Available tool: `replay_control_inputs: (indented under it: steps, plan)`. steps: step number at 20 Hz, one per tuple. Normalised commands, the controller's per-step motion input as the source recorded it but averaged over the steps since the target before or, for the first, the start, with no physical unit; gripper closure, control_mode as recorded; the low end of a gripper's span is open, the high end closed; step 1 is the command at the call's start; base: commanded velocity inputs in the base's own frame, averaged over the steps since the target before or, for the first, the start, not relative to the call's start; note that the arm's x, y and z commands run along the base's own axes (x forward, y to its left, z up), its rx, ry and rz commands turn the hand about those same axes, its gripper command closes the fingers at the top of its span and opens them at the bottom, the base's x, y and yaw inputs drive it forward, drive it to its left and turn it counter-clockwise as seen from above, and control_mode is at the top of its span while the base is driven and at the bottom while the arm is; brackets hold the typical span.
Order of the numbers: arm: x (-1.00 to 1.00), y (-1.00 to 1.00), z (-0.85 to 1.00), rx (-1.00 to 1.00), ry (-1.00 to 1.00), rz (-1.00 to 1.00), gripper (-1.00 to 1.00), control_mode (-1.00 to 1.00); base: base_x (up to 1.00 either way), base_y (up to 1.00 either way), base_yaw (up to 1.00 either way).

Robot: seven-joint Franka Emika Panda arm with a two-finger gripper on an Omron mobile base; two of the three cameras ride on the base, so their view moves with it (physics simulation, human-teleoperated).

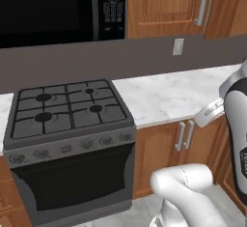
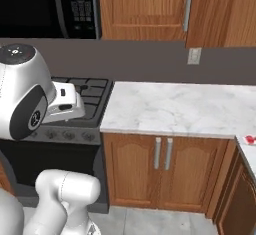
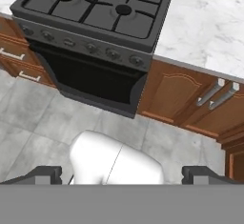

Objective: Pick the bar and bar from the counter and place them in the cabinets closest to them.

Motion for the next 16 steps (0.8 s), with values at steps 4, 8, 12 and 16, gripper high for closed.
replay_control_inputs:
  steps: [4, 8, 12, 16]
  plan:
    - [0.0, 0.0, 0.0, 0.0, 0.0, 0.0, -1.0, 1.0, 0.0, -0.01, -0.32]
    - [0.0, 0.0, 0.0, 0.0, 0.0, 0.0, -1.0, 1.0, 0.0, 0.0, -0.38]
    - [0.0, 0.0, 0.0, 0.0, 0.0, 0.0, -1.0, 1.0, 0.0, 0.0, -0.41]
    - [0.0, 0.0, 0.0, 0.0, 0.0, 0.0, -1.0, 1.0, 0.0, 0.0, -0.43]
